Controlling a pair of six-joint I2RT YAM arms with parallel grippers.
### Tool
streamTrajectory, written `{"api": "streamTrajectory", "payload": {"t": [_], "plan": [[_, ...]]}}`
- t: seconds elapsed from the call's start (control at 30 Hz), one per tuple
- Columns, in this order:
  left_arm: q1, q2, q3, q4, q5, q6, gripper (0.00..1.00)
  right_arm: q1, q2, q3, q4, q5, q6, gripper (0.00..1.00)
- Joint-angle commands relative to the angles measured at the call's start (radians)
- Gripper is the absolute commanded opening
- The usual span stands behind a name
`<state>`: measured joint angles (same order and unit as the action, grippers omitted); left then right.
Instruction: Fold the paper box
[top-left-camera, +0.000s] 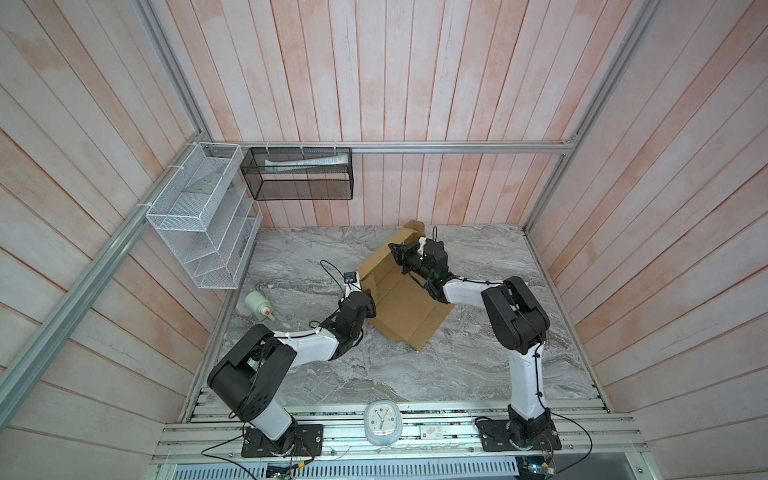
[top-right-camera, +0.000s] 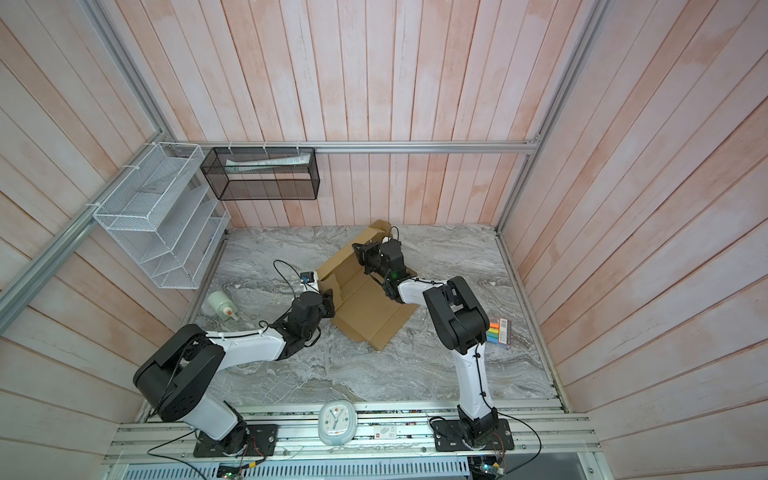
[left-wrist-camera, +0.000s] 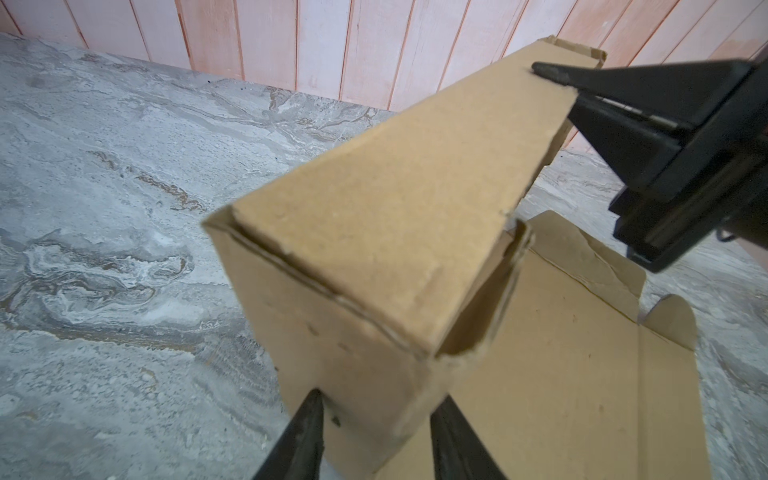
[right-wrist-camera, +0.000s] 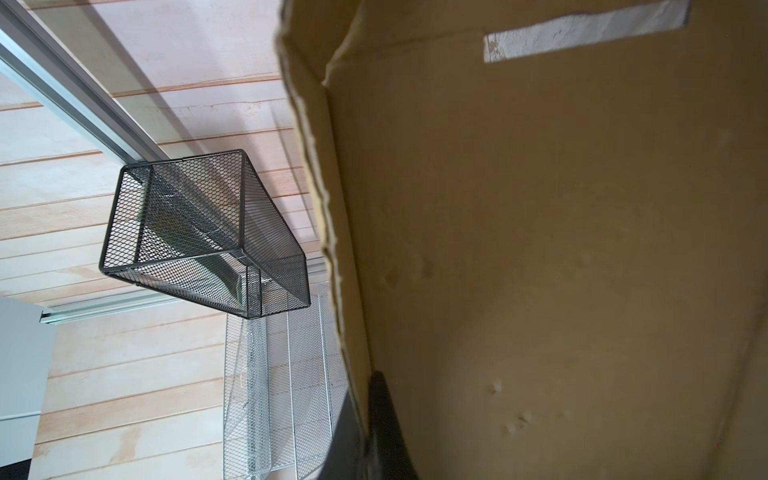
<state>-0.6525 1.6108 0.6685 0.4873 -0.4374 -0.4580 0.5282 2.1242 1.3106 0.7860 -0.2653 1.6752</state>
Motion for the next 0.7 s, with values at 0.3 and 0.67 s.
{"api": "streamTrajectory", "payload": {"t": [0.3, 0.67], "plan": [[-0.047, 0.063, 0.092, 0.046, -0.215, -0.036, 0.46, 0.033, -0.019, -0.031, -0.032, -0.076, 0.027, 0.00], [-0.056, 0.090, 0.096, 0.065, -0.306, -0.030, 0.29, 0.031, -0.018, -0.046, -0.008, -0.085, 0.038, 0.00]]}}
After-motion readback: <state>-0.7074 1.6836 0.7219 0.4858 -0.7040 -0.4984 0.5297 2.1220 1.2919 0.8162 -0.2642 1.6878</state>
